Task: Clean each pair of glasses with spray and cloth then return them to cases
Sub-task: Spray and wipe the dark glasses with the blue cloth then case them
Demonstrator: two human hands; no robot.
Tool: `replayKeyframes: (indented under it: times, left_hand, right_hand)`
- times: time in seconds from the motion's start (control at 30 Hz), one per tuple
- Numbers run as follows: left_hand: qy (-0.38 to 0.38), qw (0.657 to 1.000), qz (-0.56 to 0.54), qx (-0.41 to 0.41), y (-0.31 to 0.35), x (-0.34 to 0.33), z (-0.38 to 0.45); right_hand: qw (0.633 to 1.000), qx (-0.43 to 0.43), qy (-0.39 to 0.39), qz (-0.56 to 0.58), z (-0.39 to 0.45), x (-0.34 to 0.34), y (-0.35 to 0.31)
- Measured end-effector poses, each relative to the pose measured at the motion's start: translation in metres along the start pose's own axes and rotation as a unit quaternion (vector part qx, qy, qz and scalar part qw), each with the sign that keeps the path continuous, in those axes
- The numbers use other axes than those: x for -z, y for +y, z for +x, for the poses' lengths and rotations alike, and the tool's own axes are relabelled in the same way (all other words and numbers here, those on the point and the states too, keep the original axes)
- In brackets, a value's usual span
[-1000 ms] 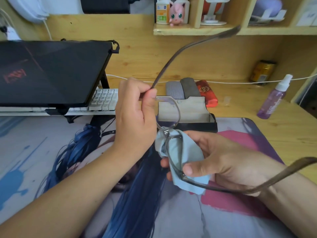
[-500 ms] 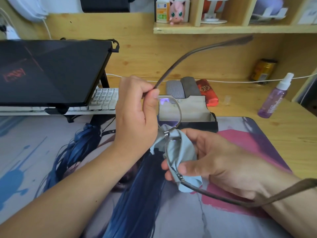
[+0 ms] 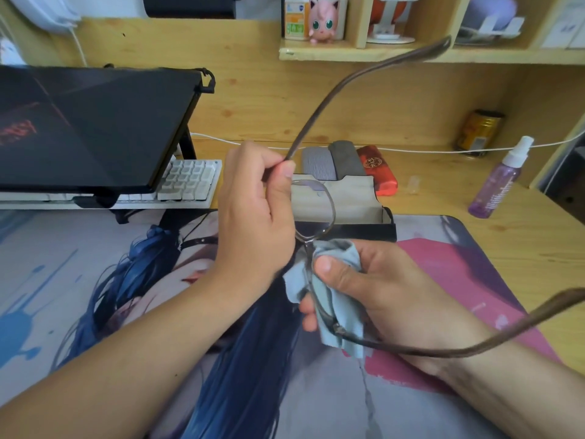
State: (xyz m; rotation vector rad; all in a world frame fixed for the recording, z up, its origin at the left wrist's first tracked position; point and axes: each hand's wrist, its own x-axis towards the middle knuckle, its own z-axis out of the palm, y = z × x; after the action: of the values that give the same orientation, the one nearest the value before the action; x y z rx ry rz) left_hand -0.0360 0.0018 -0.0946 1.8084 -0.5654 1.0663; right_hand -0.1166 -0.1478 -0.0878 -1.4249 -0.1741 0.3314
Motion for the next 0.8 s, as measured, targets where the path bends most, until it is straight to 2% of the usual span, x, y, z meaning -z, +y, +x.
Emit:
replayKeyframes:
  times: [0.1,0.17,0.3,0.4,0.6,0.8]
  left_hand:
    - [0.009,1.000,0.006,-0.002,-0.004,0.003,0.003]
    - [0.006,1.000,0.011,-0.019,-0.001,0.002,0.002]
    - [-0.014,0.998,0.014,-0.053,0.004,-0.005,-0.004]
    - [-0.016,0.998,0.007,-0.054,0.004,-0.005,-0.005]
    - [-0.010,1.000,-0.013,0.014,0.001,-0.001,-0.003]
    - [0.023,0.998,-0.015,0.057,-0.004,0.001,0.003]
  right_hand:
    - [0.991,-0.049,-0.086,0.088,0.002,0.007,-0.003]
    - [0.986,-0.082,-0.114,0.086,0.002,0.011,-0.004]
    - [0.992,-0.109,-0.049,0.046,-0.001,0.011,0.000]
    - [0.993,-0.102,-0.036,0.047,-0.003,0.008,-0.002]
    - [0.999,-0.030,0.022,0.034,0.001,0.007,-0.004]
    - [0.996,-0.006,-0.019,0.083,0.002,0.008,-0.003]
